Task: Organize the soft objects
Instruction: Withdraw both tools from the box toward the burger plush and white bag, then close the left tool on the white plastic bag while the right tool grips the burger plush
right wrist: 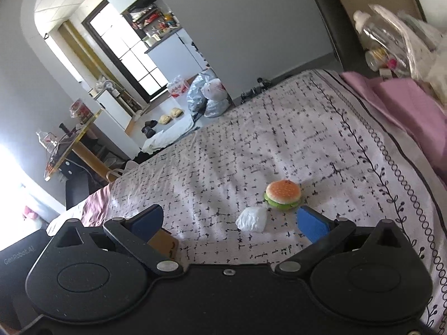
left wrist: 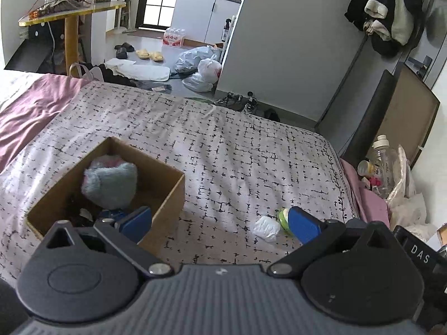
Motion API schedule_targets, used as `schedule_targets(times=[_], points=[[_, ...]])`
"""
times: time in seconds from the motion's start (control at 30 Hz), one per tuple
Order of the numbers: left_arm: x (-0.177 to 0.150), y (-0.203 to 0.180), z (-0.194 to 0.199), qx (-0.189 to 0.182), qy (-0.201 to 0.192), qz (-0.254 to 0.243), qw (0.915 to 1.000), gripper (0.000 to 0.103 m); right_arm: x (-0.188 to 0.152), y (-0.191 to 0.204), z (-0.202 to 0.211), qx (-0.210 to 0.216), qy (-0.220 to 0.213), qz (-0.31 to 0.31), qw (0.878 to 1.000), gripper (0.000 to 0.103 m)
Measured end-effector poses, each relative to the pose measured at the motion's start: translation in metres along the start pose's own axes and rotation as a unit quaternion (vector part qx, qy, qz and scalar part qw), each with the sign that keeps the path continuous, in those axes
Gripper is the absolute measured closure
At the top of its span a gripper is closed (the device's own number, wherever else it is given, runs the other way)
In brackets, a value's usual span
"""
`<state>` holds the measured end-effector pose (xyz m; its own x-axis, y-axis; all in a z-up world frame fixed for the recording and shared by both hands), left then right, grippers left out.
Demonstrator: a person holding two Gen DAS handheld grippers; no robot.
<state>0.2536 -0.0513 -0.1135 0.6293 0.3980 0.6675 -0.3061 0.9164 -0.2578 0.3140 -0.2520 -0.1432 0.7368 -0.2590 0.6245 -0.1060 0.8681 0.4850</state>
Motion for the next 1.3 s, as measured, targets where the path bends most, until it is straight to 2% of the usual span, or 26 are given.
schedule_targets(times=[0.33, 0.5, 0.83, 1.07, 1.3], points=[[-0.014, -0.015, -0.04, -0.001, 0.03, 0.001, 0.9996, 0.0, 0.001, -0.021, -0.018, -0.006, 0.011, -0.034, 0.999, 0.0], [-0.02, -0.02, -0.062, 0.016, 0.042, -0.007, 0.999, 0.0, 0.007, -0.028, -0.029, -0.007, 0.015, -0.043, 0.999, 0.0], [-0.033, -0.038, -0.109, 0.005, 0.078, -0.02, 0.9967, 0.0, 0.012, -0.043, -0.057, -0.015, 0.038, -0.045, 0.998, 0.001], [-0.044, -0.049, -0.144, 0.009, 0.099, -0.043, 0.9941, 0.001, 0.011, -0.06, -0.081, -0.033, 0.06, -0.049, 0.996, 0.017], [-0.054, -0.062, -0.175, -0.014, 0.112, -0.057, 0.992, 0.004, 0.01, -0.072, -0.105, -0.036, 0.078, -0.056, 0.995, 0.023]])
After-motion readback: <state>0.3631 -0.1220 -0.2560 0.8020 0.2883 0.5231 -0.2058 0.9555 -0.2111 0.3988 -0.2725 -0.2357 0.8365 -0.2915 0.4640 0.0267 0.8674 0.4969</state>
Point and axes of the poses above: each gripper's, at about its wrist camera, not at the fingertips, and z roughly against the way its jaws point, y to its left, x to its top, the point moved 10 cm from there along -z, roughly the way its jaws point, and after that the axes turned 2 degrees about -x, right-handed, at the moved point
